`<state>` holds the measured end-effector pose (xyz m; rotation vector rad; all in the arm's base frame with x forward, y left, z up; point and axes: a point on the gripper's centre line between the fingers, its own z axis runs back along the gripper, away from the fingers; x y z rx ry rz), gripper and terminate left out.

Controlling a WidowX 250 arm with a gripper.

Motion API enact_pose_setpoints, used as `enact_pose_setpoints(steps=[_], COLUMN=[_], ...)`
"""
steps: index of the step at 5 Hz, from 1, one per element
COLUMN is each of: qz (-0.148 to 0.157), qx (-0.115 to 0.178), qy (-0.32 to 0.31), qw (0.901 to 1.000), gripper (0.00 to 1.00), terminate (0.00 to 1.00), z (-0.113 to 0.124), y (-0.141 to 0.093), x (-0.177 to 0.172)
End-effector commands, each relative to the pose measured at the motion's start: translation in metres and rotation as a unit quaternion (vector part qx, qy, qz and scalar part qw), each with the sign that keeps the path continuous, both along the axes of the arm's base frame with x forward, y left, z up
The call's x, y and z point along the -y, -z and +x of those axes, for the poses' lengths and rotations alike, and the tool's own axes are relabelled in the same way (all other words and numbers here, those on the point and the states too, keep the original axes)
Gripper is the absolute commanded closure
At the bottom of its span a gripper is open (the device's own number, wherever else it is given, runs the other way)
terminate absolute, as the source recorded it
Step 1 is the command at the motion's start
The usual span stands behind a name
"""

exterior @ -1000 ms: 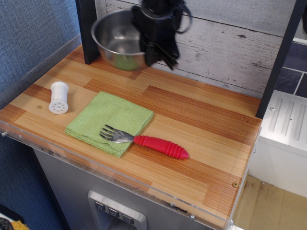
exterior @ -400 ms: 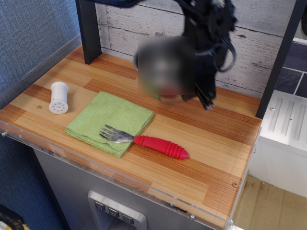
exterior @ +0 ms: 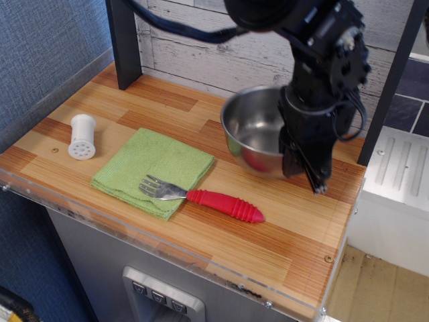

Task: Slide the silver pot towards the handle of the red fork.

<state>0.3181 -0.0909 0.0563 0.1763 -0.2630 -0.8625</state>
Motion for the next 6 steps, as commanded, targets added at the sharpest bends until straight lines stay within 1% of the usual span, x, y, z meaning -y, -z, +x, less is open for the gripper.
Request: enact_pose_setpoints(steps=[1,2,4,5,6], qz=[-0.010,-0.002,0.009,0.005,0.010], qx=[-0.016,-0.023,-0.024,-0.020,-0.009], qy=[0.000,-0.014,-0.023,-0.010,0.006], qw=[0.9998,0.9996,0.9994,0.9997,0.9999], gripper=[1.00,0.00,0.00,0.00,0.00], terminate=[0.00,0.00,0.00,0.00,0.00], z=[-0.008,-0.004,-0.006,-0.005,-0.007], y=[0.009,0.012,0.007,0.001,-0.017], x=[0.005,0.004,0.002,0.001,0.004])
